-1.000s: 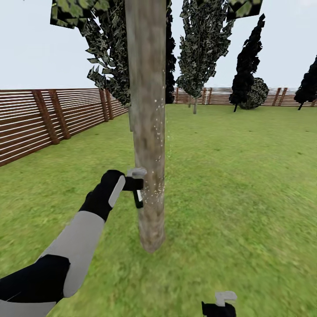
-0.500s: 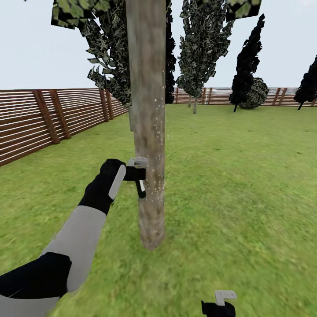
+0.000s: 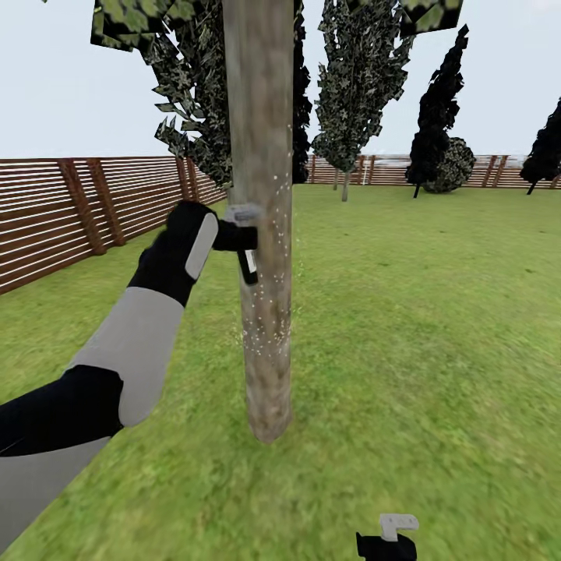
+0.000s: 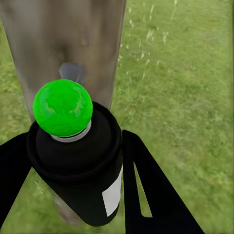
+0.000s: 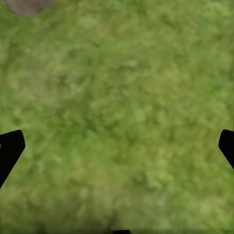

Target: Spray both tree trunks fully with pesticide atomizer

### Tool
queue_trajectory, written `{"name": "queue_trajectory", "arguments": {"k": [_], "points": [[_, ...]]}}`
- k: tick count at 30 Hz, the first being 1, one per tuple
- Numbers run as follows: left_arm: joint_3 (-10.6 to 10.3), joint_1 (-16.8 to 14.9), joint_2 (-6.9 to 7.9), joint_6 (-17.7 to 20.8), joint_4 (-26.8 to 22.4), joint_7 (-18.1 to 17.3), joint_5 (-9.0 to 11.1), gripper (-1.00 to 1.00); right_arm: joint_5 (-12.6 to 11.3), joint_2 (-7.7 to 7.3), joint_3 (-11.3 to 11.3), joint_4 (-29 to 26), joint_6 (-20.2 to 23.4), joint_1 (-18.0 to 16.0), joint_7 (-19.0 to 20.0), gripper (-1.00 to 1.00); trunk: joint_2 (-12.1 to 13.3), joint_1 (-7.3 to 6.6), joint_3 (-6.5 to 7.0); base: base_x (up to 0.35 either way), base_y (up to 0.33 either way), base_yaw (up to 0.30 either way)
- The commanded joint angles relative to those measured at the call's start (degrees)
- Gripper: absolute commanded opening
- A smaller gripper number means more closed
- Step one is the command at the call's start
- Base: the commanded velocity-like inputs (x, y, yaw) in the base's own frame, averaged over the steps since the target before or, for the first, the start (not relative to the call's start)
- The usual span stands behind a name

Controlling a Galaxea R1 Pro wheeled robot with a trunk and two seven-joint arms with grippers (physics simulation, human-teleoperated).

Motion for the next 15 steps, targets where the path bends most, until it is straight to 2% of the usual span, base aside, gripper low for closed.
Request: {"name": "queue_trajectory", "arguments": {"k": [1, 2, 7, 10, 15], "points": [[-0.02, -0.08, 0.01, 0.2, -0.42, -0.07, 0.02, -1.0, -0.53, -0.02, 0.5, -0.02, -0.15, -0.04, -0.23, 1.0, -0.07, 0.02, -0.09, 0.0, 0.0, 0.0], [-0.02, -0.38, 0.01, 0.2, -0.75, -0.07, 0.01, -1.0, -0.53, 0.01, 0.5, -0.02, -0.15, -0.04, -0.23, 1.0, -0.07, 0.02, -0.09, 0.0, 0.0, 0.0], [0.03, -7.05, 0.01, 0.29, 2.02, -0.07, 0.0, -1.0, -0.53, 0.03, 0.5, -0.02, -0.15, -0.04, -0.23, 1.0, -0.07, 0.02, -0.09, 0.0, 0.0, 0.0], [0.11, -12.46, 0.06, 0.29, 5.19, -0.07, 0.0, -1.0, -0.53, 0.04, 0.5, -0.02, -0.15, -0.04, -0.23, 1.0, -0.07, 0.02, -0.09, 0.0, 0.0, 0.0], [0.21, -15.14, 0.09, 0.29, 6.01, -0.07, -0.02, -1.0, -0.53, 0.04, 0.52, -0.02, -0.15, -0.04, -0.23, 1.0, -0.07, 0.02, -0.09, 0.0, 0.0, 0.0]]}}
